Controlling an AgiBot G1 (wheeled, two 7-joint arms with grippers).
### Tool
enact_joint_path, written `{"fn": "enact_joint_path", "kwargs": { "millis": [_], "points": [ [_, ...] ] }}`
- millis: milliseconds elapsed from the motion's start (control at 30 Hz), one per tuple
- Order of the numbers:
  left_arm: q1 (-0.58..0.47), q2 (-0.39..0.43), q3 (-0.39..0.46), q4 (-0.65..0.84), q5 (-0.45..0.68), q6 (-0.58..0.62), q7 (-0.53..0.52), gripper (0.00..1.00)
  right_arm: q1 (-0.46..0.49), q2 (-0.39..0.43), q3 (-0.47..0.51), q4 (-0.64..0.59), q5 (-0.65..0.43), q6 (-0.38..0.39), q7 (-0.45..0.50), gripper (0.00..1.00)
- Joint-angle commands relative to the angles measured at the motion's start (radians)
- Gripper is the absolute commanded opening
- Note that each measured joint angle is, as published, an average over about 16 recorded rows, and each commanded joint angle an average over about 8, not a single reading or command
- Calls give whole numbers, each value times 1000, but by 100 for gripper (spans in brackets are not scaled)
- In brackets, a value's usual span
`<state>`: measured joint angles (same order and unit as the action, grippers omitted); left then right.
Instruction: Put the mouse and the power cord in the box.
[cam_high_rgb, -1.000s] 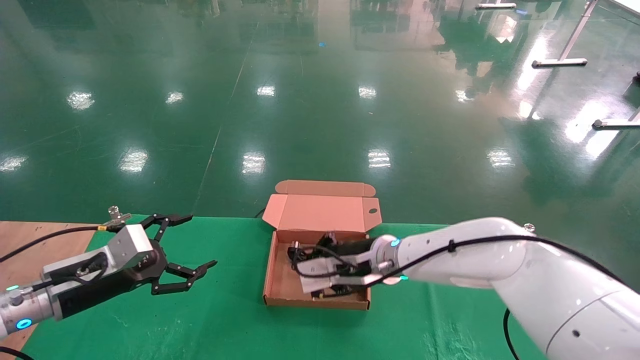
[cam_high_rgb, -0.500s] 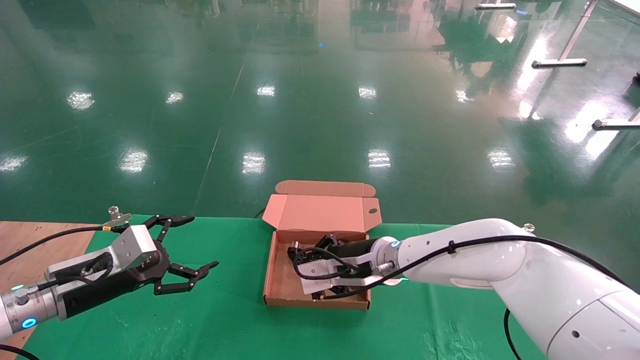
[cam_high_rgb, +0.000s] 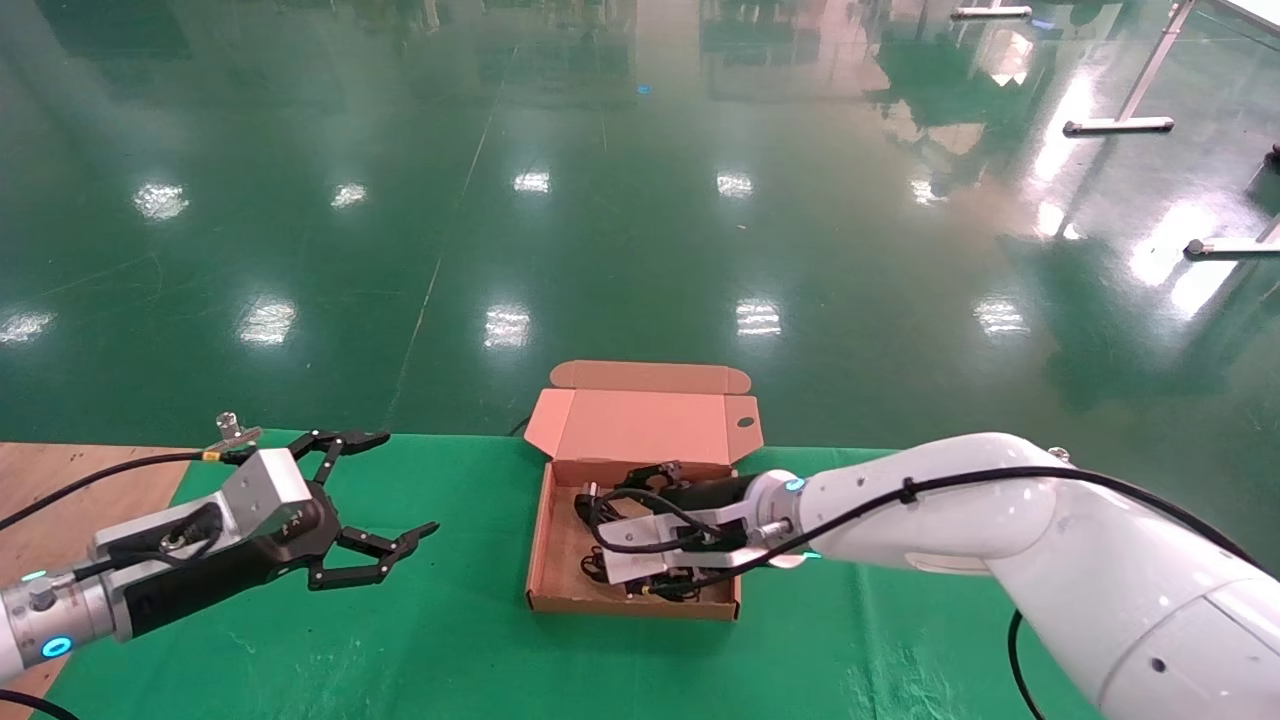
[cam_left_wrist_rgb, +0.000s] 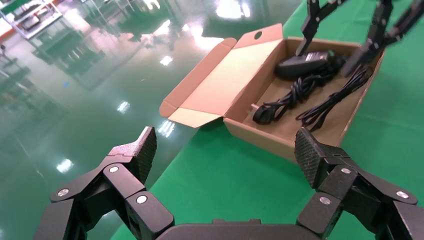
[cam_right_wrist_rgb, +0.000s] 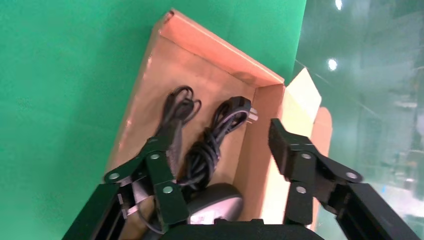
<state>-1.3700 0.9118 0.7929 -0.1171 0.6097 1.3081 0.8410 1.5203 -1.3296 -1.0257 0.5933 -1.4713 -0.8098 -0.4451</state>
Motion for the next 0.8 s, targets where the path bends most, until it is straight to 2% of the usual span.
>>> {"fn": "enact_joint_path", "kwargs": {
  "millis": [33,800],
  "points": [
    [5,-5,-9,-20,2,3,-18,100,-7,11,12,11,12,-11,10,100],
    [125,-128,-218,-496,51,80,-437,100,-188,302,314,291,312,-289,267,100]
  ]
}}
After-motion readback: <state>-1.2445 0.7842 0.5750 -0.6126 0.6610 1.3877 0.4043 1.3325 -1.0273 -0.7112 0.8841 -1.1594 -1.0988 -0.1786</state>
